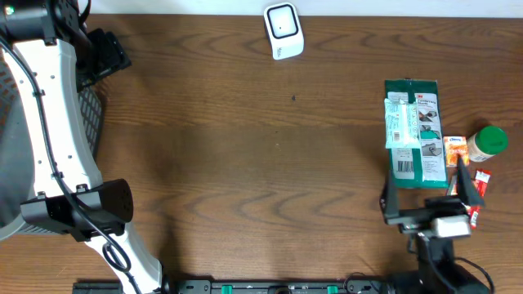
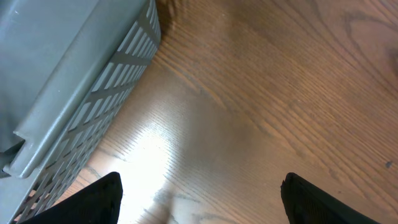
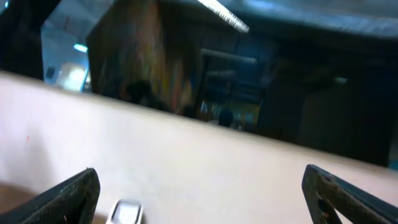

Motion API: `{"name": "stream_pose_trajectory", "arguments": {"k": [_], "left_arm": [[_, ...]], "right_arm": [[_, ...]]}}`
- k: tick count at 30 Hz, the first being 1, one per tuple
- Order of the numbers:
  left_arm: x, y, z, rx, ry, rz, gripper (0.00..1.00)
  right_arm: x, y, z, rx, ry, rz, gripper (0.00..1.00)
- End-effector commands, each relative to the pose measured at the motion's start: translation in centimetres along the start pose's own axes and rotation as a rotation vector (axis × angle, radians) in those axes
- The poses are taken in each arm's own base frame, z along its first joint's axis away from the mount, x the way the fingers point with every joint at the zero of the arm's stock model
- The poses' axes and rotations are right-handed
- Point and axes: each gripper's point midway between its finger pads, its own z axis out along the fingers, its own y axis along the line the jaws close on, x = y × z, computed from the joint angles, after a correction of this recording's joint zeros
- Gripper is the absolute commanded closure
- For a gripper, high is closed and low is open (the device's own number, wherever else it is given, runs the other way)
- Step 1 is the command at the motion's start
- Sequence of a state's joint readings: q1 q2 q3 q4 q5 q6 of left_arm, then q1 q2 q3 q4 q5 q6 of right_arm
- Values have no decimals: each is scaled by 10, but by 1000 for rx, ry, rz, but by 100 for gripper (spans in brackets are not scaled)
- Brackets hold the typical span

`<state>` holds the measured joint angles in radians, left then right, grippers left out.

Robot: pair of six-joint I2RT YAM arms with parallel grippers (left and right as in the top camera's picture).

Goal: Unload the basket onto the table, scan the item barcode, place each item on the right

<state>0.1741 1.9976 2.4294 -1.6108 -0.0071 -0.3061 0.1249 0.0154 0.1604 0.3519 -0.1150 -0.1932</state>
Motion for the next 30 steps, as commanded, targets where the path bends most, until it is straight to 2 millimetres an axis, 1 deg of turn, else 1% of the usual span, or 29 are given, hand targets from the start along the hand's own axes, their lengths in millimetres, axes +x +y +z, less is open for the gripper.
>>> {"name": "stream_pose_trajectory", "arguments": {"k": [1,4,7,12,14,17,18,20,30], "left_arm": [[11,8,2,-34,51,14,18],[11,8,2,-34,51,14,18],[11,8,2,-34,51,14,18],[11,8,2,-34,51,14,18],[11,8,2,-34,51,14,18],[11,8,2,-34,51,14,18],[11,8,2,-34,51,14,18],[11,8,2,-34,51,14,17],[11,8,2,-34,51,14,18]], "right_arm": [[29,4,-4,-10,51,-7,1],[51,6,-7,-7,98,1,1],[69,9,-10,-13,134,6,1],[92,14,-15,-30,223,19,1],[105,17,-18,-40,280,27,1],[136,24,-29,-62,412,46,1],[153,27,-38,-69,489,56,1],[168,29,-47,-74,562,65,1],[167,26,-46,-58,560,59,1]]}}
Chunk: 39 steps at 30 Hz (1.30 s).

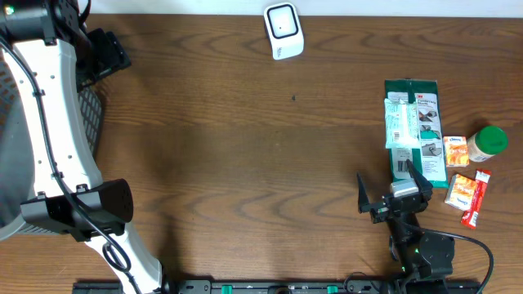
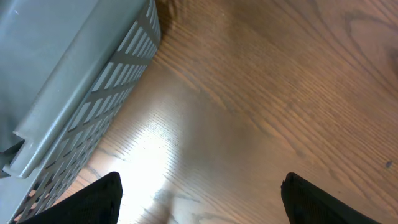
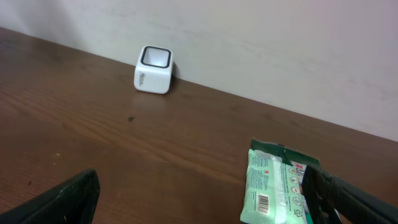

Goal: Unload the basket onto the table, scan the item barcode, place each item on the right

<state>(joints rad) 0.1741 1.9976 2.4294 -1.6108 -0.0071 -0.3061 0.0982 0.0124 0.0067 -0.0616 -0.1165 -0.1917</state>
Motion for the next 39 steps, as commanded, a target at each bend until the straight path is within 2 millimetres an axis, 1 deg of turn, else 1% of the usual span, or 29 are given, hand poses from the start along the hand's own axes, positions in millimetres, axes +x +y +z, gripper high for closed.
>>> {"name": "stream_pose_trajectory", "arguments": {"k": [1,4,5,6,35,39], "left_arm": [[11,8,2,-34,51,14,18],[11,8,2,-34,51,14,18],[11,8,2,-34,51,14,16],[11,8,2,-34,51,14,18],[11,8,2,-34,51,14,18],[11,8,4,-36,56,14,18]], "right_arm": [[1,-5,-1,24,4,5,1],[1,-5,-1,24,4,5,1],[1,-5,-1,24,4,4,1],[1,-5,-1,24,4,4,1],[1,-5,0,24,5,5,1],[1,-5,0,24,5,4,1]]}}
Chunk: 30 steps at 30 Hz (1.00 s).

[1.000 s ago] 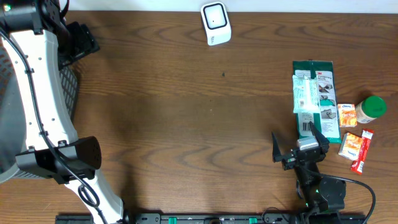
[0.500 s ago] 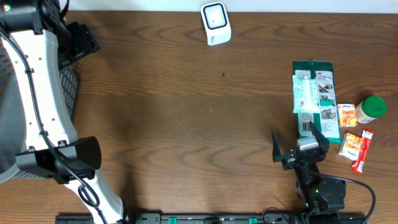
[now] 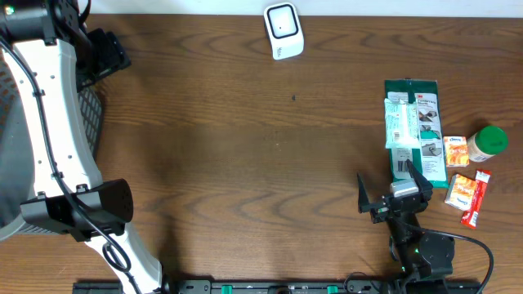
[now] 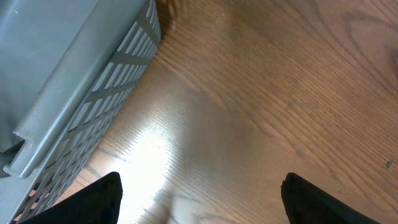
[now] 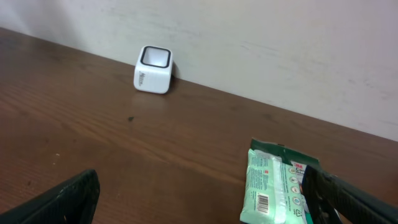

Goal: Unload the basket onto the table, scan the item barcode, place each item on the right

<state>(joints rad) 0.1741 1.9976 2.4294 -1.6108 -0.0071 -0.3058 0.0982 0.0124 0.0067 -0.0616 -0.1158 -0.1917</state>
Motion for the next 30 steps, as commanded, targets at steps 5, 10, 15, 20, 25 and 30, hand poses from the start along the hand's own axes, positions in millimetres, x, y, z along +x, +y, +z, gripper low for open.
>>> {"name": "stream_pose_trajectory", "arguments": {"k": [5,10,15,20,25,30], "left_arm": [[11,8,-1,-32,45,13,17],[17,11,-42,7,-51,11,17],[34,22,-107,68,-210,0,18],[62,37,-169,129,-370,-12,18],[105,56,-194,150,-425,-16,17],[154,73,-165,110,-320,-9,18]], "right_arm": [[2,-5,0,23,5,5,1],[1,-5,0,23,5,4,1],[2,-5,0,23,5,5,1],[2,-5,0,23,5,5,1],[2,-5,0,23,5,5,1],[2,-5,0,23,5,4,1]]}}
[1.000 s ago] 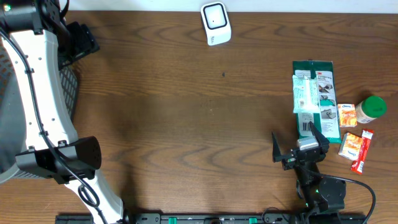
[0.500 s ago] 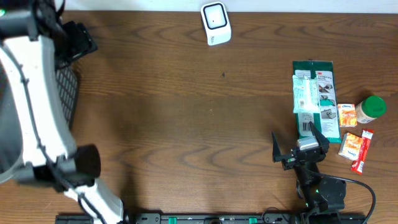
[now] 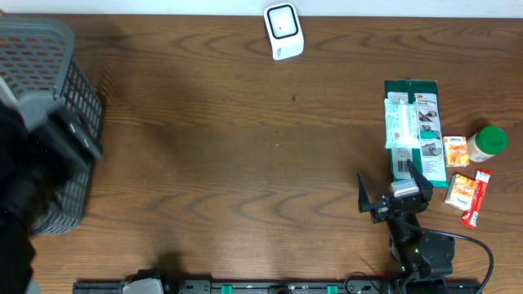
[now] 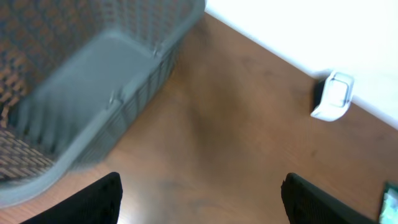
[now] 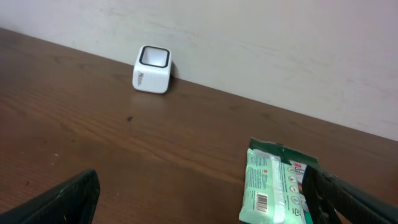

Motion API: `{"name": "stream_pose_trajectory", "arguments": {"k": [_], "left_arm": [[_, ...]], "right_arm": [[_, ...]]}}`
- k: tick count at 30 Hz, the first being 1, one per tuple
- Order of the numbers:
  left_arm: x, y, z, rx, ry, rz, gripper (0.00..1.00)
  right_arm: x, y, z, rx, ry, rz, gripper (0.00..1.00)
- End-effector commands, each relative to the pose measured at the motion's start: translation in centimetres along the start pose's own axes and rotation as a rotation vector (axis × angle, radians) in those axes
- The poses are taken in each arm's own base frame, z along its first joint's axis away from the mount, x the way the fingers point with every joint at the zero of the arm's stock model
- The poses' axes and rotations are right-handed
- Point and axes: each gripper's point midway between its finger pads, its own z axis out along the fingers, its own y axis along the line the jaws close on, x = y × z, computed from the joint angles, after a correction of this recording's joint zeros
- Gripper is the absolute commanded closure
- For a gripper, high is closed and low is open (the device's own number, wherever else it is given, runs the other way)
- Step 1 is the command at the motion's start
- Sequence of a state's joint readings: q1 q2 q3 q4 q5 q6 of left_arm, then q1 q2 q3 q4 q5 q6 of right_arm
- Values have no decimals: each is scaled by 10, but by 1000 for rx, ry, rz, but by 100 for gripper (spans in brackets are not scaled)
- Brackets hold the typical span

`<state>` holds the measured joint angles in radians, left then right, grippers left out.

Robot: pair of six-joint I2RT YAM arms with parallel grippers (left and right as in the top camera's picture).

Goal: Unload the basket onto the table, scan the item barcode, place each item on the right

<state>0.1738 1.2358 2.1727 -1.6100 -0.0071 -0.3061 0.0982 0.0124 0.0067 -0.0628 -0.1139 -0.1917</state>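
Note:
The white cube scanner point(image 3: 282, 31) stands at the table's far edge; both wrist views show it too point(image 4: 334, 96) point(image 5: 152, 78). A green wipes package point(image 3: 413, 135) lies flat at the right, its barcode label facing up point(image 5: 259, 202). My right gripper point(image 3: 391, 196) is open just in front of the package's near end, holding nothing point(image 5: 202, 205). My left arm is a dark blur point(image 3: 33, 180) at the left edge beside the basket. My left gripper point(image 4: 199, 205) is open and empty, high over bare table.
A grey mesh basket point(image 3: 49, 49) fills the far left corner point(image 4: 74, 93). Right of the package lie an orange packet point(image 3: 455, 151), a green-lidded jar point(image 3: 488, 143), another orange packet point(image 3: 462, 190) and a red sachet point(image 3: 476, 198).
My left arm has left its place over the basket and now blurs at the left edge. Its camera, then close to the table, now looks from higher at basket and scanner. The right arm is unchanged.
My right gripper first stood open by the small packets at the right, its camera aimed above the table. A second later it was further left, before the green package, looking across the table, and it has stayed there. The left arm held still until now.

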Motion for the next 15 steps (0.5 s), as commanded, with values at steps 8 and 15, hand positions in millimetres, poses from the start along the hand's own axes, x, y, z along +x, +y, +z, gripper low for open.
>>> {"name": "stream_pose_trajectory", "arguments": {"k": [8,15], "left_arm": [[121,54,36,-152,264,52,18],[90,36,55,7,-83,11,18]], "right_arm": [[1,-5,0,21,4,5,1],[1,-5,0,21,4,4,1]]}}
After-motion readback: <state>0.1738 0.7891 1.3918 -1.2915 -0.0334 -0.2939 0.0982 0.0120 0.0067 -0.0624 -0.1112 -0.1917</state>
